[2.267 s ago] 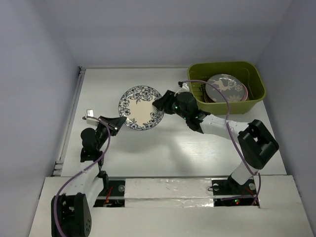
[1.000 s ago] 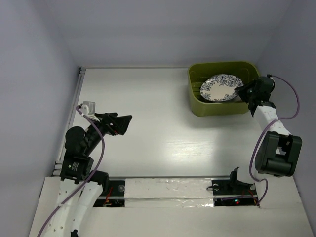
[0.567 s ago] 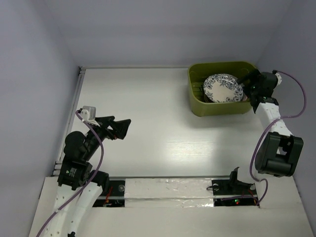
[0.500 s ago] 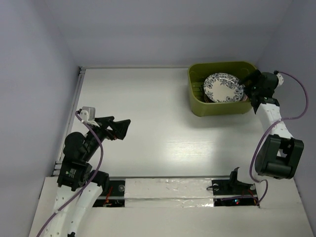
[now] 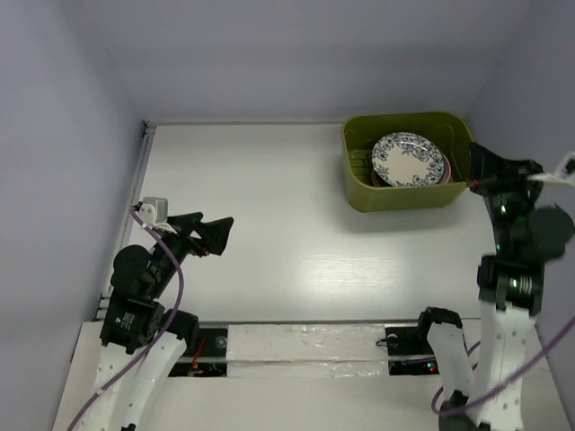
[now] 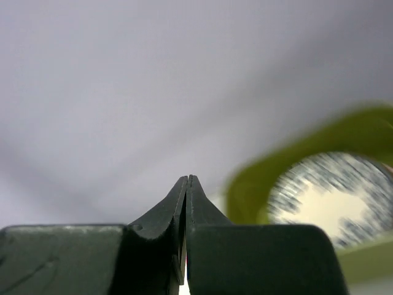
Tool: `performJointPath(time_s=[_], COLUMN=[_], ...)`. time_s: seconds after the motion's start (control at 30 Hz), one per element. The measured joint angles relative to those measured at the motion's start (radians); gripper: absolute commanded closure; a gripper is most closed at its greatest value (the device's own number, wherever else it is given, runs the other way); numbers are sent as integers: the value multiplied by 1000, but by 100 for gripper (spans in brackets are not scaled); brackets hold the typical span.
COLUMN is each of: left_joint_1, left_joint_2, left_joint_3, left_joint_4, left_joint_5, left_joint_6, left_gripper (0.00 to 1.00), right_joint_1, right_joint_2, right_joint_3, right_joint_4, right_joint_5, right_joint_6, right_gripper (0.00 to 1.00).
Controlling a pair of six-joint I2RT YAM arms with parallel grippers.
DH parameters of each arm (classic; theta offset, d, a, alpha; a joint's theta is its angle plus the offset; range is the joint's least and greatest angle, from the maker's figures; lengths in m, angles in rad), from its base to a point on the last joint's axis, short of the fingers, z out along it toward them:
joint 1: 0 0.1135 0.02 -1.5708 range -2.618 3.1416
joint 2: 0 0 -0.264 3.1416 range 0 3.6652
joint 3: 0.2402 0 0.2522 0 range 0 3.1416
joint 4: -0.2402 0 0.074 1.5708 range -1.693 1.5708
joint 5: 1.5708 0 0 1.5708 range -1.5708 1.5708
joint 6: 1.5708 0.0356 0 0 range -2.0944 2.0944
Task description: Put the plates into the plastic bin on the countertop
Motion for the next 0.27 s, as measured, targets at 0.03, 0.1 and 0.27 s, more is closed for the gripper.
performJointPath(time_s=[0.03, 0.1, 0.27], left_joint_1=[0, 0, 0], left_joint_2=[0, 2, 1], left_joint_3=[4, 48, 167], left_joint_4=[-8, -14, 36], left_joint_5=[-5, -9, -12], left_joint_6=[0, 0, -2], left_gripper=[1, 1, 4], right_joint_1=[0, 0, 0], right_joint_2=[-77, -227, -489], right_joint_3=[0, 0, -9], right_joint_4=[16, 33, 51], right_joint_5=[-39, -86, -114], right_joint_6=[0, -2, -6], right_gripper=[93, 85, 57])
